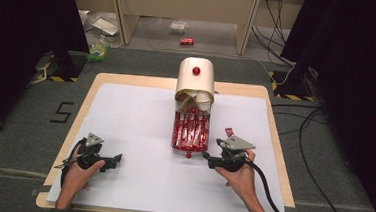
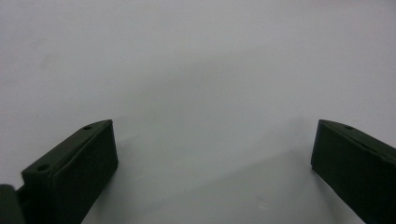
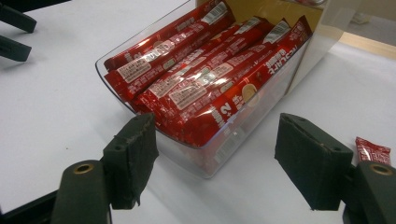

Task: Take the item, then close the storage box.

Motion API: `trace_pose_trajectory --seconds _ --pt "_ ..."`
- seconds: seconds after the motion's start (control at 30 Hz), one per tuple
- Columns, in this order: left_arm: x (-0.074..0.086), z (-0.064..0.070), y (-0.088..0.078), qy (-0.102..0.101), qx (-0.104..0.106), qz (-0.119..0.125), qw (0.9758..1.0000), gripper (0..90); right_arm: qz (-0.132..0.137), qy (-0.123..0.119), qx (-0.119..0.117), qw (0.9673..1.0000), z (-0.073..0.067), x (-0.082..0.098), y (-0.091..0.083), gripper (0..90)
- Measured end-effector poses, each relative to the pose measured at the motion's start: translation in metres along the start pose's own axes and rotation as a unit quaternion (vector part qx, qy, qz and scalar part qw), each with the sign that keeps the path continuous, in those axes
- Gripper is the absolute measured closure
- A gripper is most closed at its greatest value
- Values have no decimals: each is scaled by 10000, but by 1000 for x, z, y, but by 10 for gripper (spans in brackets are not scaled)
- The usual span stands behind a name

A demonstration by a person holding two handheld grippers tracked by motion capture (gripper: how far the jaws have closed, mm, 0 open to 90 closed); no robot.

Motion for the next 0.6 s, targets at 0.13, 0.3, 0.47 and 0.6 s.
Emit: trace_pose_trajectory --seconds 0.13,0.3,0.47,0.6 --pt "0 0 0 11 -11 -7 10000 0 -51 -31 -33 10000 -3 2 2 298" --pt "0 0 0 9 -9 -5 10000 0 -109 -65 -44 9999 -5 4 5 293" --pt "0 0 0 -10 -3 5 10000 0 -114 -85 -48 9999 -5 4 6 286" --pt "0 0 0 7 -8 -5 10000 0 -169 -124 -34 9998 -7 6 8 280"
Point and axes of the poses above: each handheld gripper's, and its own axes: y roughly forward along the jaws, x roughly out of its underside, z roughly to its right, the point moved 1 cm from there along y, roughly forward along the jaws, and after that the axes turned 9 degrees about y, right-handed, at the moved point
